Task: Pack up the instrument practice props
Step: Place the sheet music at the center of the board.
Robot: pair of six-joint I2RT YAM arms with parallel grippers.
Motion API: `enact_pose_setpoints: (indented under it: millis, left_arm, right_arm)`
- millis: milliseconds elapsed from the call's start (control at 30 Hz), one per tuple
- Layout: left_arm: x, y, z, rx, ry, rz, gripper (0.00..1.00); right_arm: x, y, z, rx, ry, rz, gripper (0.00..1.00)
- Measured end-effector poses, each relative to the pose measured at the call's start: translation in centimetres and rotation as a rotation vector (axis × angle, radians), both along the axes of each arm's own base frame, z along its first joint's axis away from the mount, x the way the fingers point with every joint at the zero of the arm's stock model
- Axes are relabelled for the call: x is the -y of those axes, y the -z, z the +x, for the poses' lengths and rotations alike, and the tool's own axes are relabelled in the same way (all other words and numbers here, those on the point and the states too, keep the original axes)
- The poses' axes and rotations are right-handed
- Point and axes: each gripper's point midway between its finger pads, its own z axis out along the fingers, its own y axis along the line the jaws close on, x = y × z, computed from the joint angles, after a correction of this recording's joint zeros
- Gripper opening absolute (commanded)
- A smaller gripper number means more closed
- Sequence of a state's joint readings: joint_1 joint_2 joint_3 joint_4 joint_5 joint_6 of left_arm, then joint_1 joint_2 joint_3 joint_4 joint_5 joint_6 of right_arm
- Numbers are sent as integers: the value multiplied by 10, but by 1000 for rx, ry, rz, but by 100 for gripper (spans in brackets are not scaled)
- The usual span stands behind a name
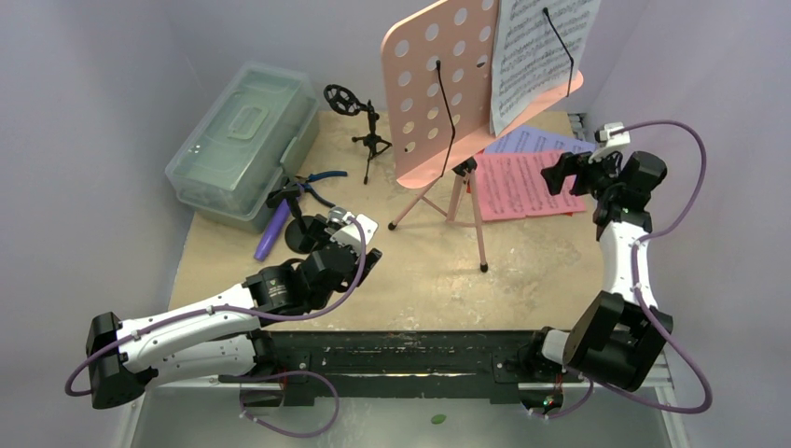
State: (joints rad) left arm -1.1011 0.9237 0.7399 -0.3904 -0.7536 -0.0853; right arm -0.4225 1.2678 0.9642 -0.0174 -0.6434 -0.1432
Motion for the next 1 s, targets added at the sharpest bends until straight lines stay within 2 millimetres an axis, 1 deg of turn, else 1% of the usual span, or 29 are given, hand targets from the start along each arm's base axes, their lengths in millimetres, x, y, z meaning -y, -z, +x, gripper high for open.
enact_pose_setpoints:
  millis: [200,333,467,600,800,900,1000]
  left_arm:
    - [0,0,0,0,-1,-1,99]
    - [0,0,0,-1,1,-1,99]
    - [1,1,0,-4,4,-2,99]
    - [1,1,0,-6,7,-1,99]
    - [1,1,0,-5,5,-1,99]
    - [0,1,0,-5,3,-1,100]
    - [0,1,1,-5,2,-1,99]
  right_arm:
    - [-12,-2,-11,19,-83,22,99]
    - [-19,-6,-18,38,-118,7,99]
    - [-27,-6,-30,48,-152,-17,99]
    - [-32,-10,-35,65,-178,-36,99]
    - [-36,-11,-43,65,-208,-53,99]
    - [-39,-16,-50,74,-224,-73,99]
    - [-45,-27,-60,91,-248,-102,99]
